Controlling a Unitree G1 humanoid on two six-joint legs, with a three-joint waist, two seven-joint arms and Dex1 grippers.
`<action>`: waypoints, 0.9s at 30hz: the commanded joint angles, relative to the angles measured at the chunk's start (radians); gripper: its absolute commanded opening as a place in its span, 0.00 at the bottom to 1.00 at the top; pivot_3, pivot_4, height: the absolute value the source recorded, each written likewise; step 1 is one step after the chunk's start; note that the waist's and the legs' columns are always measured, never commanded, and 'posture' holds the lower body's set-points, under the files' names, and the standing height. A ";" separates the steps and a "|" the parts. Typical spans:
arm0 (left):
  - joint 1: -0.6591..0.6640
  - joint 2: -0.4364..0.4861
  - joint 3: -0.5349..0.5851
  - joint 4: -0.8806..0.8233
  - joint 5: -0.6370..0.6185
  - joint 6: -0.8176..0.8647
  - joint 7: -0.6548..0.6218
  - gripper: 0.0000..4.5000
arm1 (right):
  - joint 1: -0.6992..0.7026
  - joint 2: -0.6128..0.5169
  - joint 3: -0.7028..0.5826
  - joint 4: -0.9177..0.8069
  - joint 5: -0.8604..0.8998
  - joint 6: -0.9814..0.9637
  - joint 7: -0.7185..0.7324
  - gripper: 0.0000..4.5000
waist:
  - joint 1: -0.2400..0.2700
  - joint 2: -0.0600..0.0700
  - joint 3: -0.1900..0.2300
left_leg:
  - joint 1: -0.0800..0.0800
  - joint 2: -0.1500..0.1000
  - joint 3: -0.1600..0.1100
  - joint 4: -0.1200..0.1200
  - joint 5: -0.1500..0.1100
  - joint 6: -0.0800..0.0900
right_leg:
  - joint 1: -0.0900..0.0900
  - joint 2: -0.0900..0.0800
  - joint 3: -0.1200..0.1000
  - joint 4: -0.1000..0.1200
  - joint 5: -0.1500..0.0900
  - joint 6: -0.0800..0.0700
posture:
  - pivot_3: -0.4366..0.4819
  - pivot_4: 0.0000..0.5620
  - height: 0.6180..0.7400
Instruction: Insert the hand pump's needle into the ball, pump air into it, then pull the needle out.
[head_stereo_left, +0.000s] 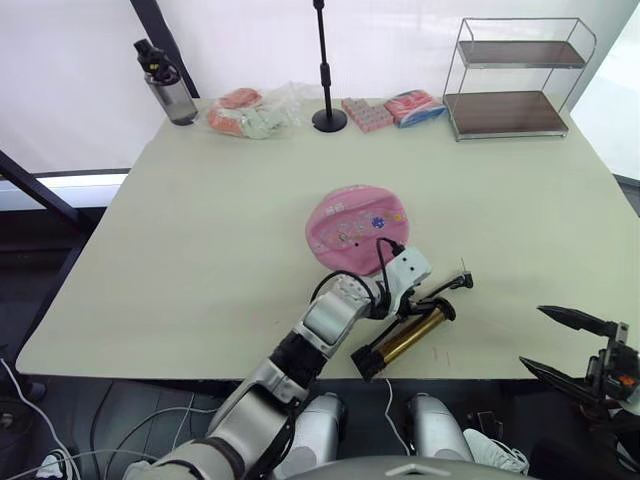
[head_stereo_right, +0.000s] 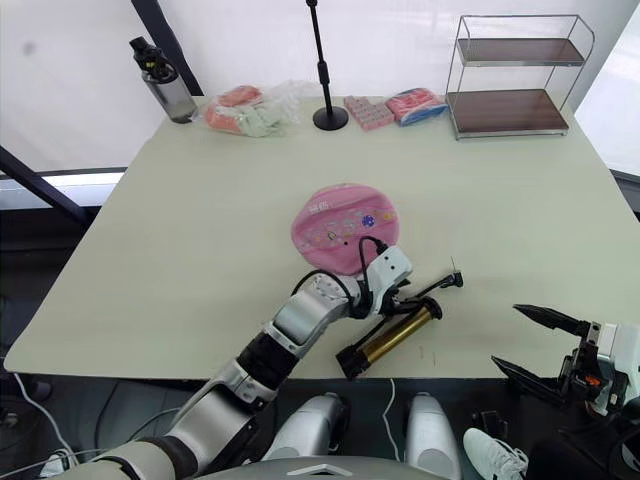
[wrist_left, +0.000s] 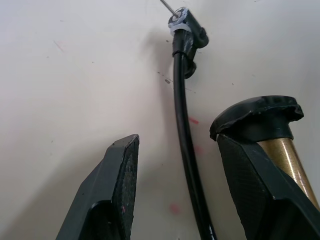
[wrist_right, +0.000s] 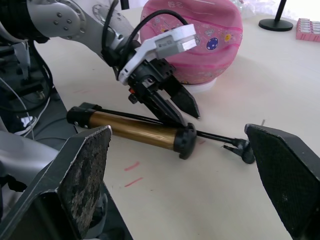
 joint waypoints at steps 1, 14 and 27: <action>-0.046 -0.034 0.020 0.061 0.016 -0.041 0.014 0.59 | 0.009 0.008 -0.027 -0.018 0.018 -0.020 0.015 1.00 | 0.000 -0.001 0.000 | 0.000 0.000 0.000 0.000 0.000 0.000 | 0.000 0.000 0.000 0.000 0.000 0.000 | 0.48 0.27 0.96; -0.086 -0.066 -0.028 0.233 0.084 -0.103 -0.021 0.59 | -0.013 0.012 -0.028 0.021 0.006 -0.049 0.020 1.00 | 0.000 -0.001 0.001 | 0.000 0.000 0.000 0.000 0.000 0.000 | 0.001 0.000 0.000 -0.001 0.000 0.001 | 0.48 0.27 0.96; -0.051 -0.052 -0.041 0.215 0.116 -0.080 -0.088 0.59 | -0.040 0.022 -0.015 0.044 -0.009 -0.069 0.014 1.00 | 0.000 -0.001 0.000 | 0.002 -0.001 0.000 0.000 0.000 0.000 | 0.002 0.000 0.000 -0.001 0.000 0.001 | 0.48 0.27 0.96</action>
